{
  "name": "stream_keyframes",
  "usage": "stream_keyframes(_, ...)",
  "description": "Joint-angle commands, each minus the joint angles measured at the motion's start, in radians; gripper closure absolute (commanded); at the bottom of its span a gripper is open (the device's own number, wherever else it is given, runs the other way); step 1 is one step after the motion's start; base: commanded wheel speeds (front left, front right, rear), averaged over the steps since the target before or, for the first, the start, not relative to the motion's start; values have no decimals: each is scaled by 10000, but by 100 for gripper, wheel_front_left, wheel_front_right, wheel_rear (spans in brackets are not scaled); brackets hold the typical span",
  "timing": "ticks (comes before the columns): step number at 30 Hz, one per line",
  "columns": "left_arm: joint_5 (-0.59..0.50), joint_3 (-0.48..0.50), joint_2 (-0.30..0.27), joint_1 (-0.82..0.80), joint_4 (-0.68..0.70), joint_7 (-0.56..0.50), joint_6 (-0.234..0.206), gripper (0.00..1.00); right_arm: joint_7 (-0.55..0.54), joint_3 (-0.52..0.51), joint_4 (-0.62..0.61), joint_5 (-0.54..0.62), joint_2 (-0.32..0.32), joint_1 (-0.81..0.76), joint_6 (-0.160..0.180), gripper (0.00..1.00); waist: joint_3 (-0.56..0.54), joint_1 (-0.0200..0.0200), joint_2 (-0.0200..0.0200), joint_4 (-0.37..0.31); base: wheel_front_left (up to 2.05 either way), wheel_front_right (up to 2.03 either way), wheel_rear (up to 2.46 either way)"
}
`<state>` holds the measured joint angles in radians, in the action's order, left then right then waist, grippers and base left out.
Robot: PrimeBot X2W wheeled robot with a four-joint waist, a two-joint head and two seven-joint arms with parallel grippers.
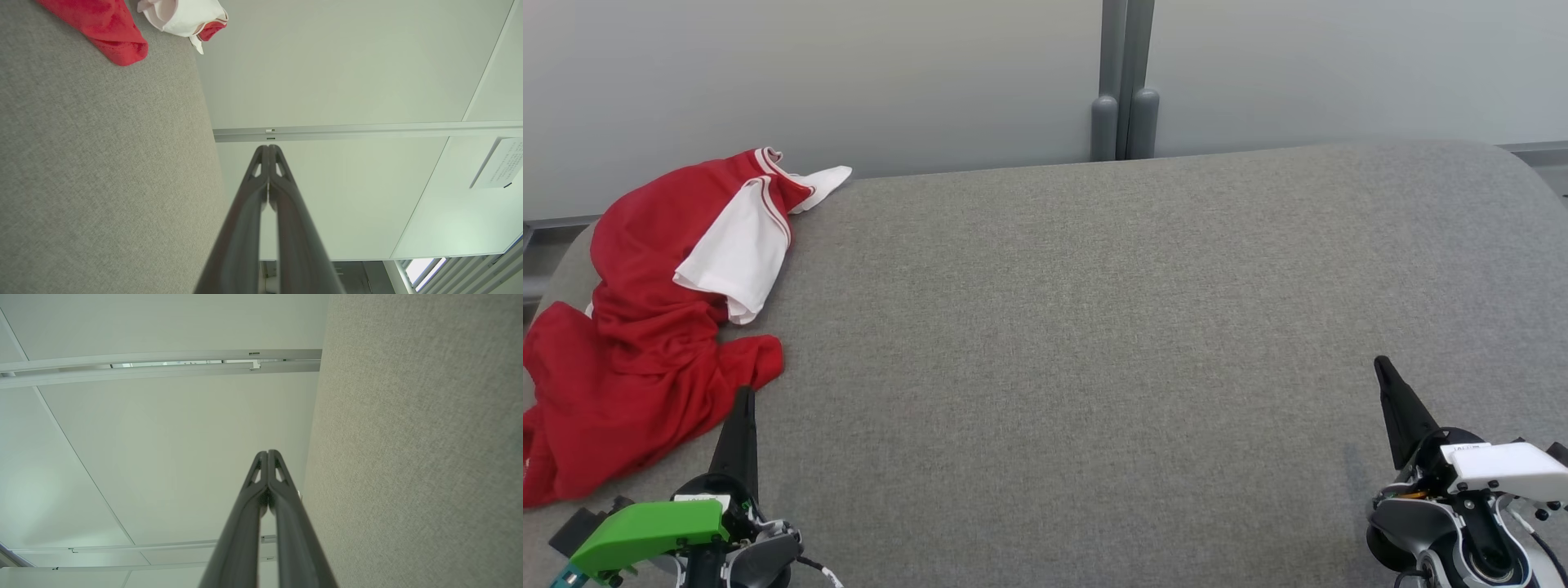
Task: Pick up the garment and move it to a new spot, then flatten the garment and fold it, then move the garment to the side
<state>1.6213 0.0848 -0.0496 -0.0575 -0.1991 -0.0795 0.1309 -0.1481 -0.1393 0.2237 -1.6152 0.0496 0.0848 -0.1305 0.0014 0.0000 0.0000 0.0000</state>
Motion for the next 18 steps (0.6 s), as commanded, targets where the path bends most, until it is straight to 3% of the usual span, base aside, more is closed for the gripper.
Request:
stream_keyframes(1,-42,3,-1,-155,3,-5,29,100,-8,-2,21,57,21,42,-5,100,0,0,0,0,0,0,0)
stream_keyframes(18,-42,3,-1,-155,3,-5,29,100,-8,-2,21,58,21,42,-5,100,0,0,0,0,0,0,0)
